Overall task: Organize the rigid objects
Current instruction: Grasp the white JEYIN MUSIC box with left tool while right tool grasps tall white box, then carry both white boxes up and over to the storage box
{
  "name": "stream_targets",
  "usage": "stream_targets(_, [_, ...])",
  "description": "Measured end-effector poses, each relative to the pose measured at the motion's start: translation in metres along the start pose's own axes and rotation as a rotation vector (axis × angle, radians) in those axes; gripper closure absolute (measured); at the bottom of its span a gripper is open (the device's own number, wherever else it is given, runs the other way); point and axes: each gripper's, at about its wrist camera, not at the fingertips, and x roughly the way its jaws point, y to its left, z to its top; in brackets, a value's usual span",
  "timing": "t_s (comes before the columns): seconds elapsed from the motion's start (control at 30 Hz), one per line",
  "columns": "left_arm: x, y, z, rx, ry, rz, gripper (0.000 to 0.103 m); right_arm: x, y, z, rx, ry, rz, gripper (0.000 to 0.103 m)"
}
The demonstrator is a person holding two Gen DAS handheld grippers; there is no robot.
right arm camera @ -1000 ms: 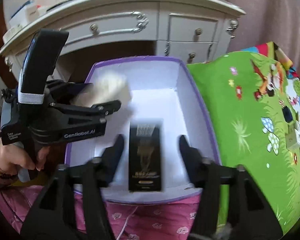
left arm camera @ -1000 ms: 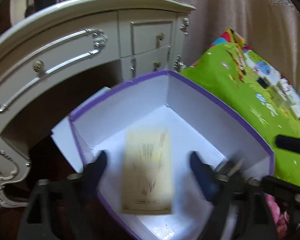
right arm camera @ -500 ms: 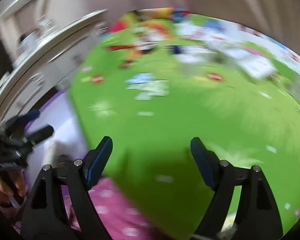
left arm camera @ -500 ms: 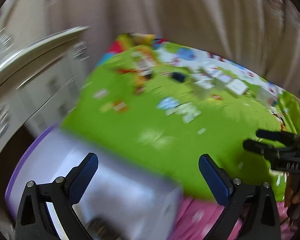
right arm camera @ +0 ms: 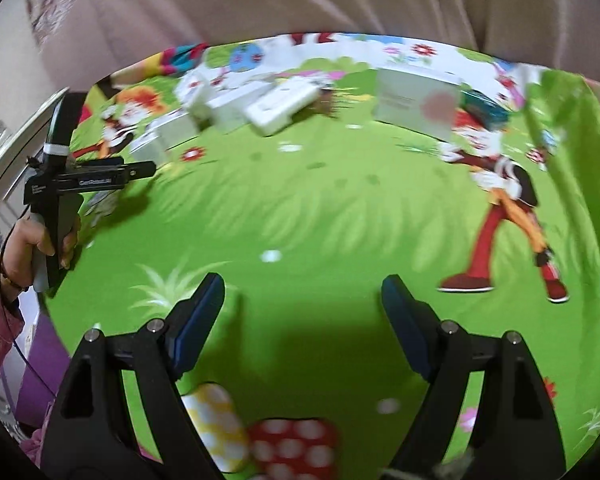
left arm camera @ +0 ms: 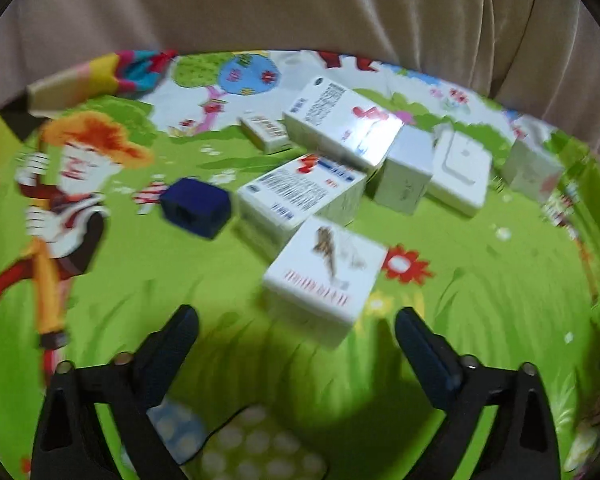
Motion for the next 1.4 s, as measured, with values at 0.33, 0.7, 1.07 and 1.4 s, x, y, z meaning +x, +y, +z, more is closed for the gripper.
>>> stream_targets(0.33, [-0.004,-0.066,-0.012,0.109,-0.007,-0.032,0.057,0.032,-0.079,0.047,0.000,-0.007,-0.129,0.016])
stream_targets(0.7, [0.006,-0.066,-0.010,0.090,0.028,0.003,0.014,0.128,-0.106,0.151,-0.290,0.085,-0.090,0.012])
stream_targets(1.07, [0.008,-0.064,-0.008,0.066,0.030,0.007,0.011,0.083,-0.062,0.100,-0.343,0.035,-0.020,0.064])
stream_targets(1.4, [0.015,-0.064,-0.004,0.046,0.054,0.042,0.000,0.105,-0.063,0.126,-0.250,0.075,-0.060,0.030])
